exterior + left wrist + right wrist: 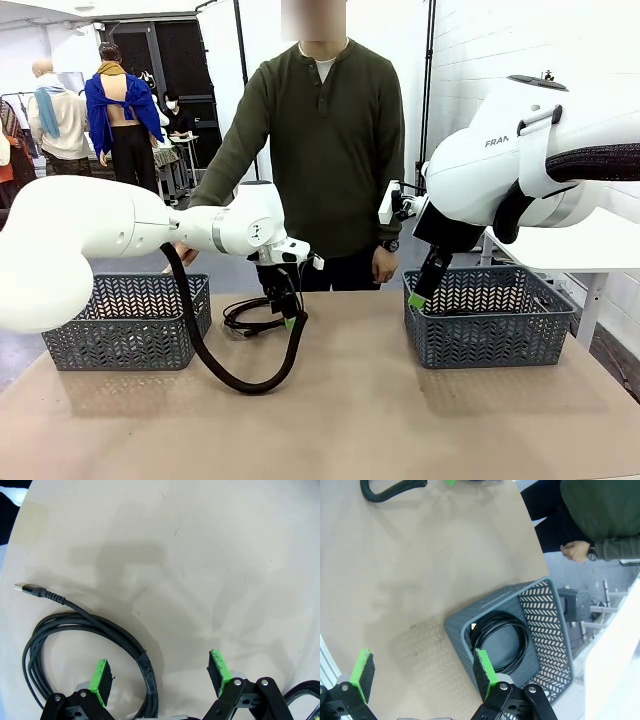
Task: Organize the cables according to human instructions.
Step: Pick up a bundle of cables and place it in the basket indicated by the human.
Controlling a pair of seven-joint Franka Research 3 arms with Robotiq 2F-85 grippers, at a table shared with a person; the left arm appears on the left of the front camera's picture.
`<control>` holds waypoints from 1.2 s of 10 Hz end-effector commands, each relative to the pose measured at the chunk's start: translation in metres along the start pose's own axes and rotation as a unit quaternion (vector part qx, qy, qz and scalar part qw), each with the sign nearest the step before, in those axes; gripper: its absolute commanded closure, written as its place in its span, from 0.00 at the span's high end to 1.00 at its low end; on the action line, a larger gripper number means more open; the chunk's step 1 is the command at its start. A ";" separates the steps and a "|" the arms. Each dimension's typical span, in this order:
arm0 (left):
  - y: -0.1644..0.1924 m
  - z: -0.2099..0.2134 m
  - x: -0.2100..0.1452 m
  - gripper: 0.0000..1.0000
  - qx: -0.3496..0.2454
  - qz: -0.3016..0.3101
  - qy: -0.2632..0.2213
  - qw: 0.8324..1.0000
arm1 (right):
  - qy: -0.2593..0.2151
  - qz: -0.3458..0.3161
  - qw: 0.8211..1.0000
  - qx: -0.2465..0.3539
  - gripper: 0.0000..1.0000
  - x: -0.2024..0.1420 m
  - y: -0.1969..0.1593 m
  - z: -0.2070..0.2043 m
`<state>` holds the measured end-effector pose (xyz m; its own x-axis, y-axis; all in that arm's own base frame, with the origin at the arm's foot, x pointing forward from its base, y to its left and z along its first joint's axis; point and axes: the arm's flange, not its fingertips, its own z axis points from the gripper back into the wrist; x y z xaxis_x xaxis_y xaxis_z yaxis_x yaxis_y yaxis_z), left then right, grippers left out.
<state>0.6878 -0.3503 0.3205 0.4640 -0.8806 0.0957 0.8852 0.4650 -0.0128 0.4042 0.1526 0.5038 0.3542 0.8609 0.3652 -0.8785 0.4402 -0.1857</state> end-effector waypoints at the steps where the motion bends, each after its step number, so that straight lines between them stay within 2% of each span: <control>1: 0.006 -0.001 0.012 1.00 0.021 0.009 0.009 1.000 | 0.004 0.000 1.000 -0.003 1.00 -0.001 0.001 -0.001; 7: 0.004 -0.009 0.013 1.00 0.006 0.005 0.018 1.000 | 0.004 0.000 1.000 -0.003 1.00 -0.001 0.001 -0.001; 8: 0.004 -0.009 0.013 0.97 0.003 0.004 0.018 1.000 | 0.004 0.000 1.000 -0.003 1.00 -0.001 0.001 -0.001; 9: 0.004 -0.010 0.013 0.85 0.002 0.005 0.017 1.000 | 0.004 0.000 1.000 -0.003 1.00 -0.001 0.001 -0.001; 12: 0.006 -0.009 0.014 0.28 -0.003 0.006 0.016 1.000 | 0.004 0.000 1.000 -0.003 1.00 -0.001 0.001 -0.001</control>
<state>0.6885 -0.3537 0.3100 0.4625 -0.8833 0.0763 0.8864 0.4624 -0.0197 0.4042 0.1526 0.5038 0.3542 0.8609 0.3652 -0.8785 0.4402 -0.1857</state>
